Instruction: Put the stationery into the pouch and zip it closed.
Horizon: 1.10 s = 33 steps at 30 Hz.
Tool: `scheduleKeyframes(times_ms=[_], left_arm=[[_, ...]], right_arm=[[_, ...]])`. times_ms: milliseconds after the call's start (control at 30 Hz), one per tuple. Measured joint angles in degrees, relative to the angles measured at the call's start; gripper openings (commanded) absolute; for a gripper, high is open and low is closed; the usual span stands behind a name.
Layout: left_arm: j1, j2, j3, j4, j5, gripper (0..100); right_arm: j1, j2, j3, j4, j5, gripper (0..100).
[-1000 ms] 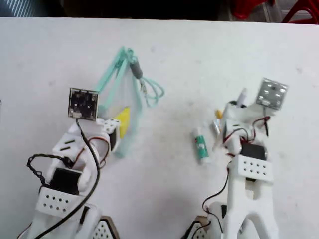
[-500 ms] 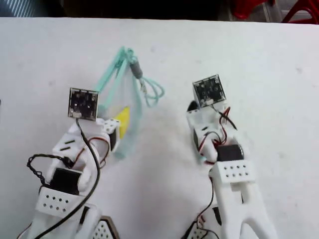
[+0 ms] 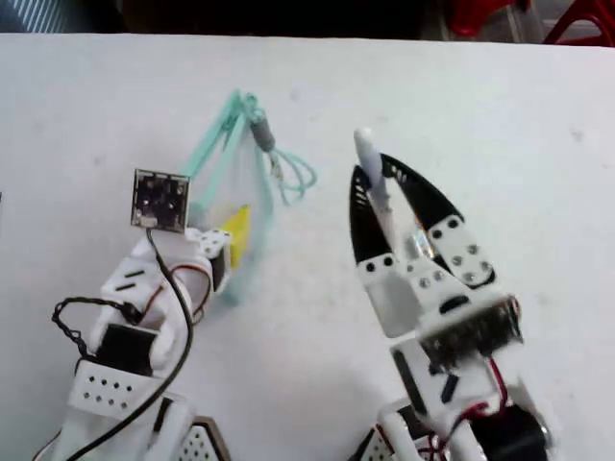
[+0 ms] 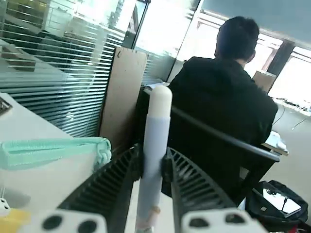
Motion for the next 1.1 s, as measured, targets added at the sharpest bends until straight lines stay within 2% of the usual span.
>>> scheduleKeyframes(times_ms=[167, 367, 433, 700, 933, 1100], left_arm=[[0.0, 0.0, 0.0, 0.0, 0.0, 21], [0.0, 0.0, 0.0, 0.0, 0.0, 21], [0.0, 0.0, 0.0, 0.0, 0.0, 21], [0.35, 0.0, 0.0, 0.0, 0.0, 21], [0.88, 0.0, 0.0, 0.0, 0.0, 21], [1.49, 0.0, 0.0, 0.0, 0.0, 21]], right_arm=[[-0.97, 0.62, -8.26, 0.88, -0.44, 1.7], [-0.62, 6.51, -11.78, 0.88, -13.71, 1.7], [-0.7, 9.93, -11.96, 0.88, -15.56, 1.7], [-1.14, 20.92, -20.48, 0.88, -16.62, 1.7], [-9.23, 24.7, -32.7, 5.36, -16.79, 1.7], [-10.02, 29.19, -32.88, 5.89, -16.79, 1.7]])
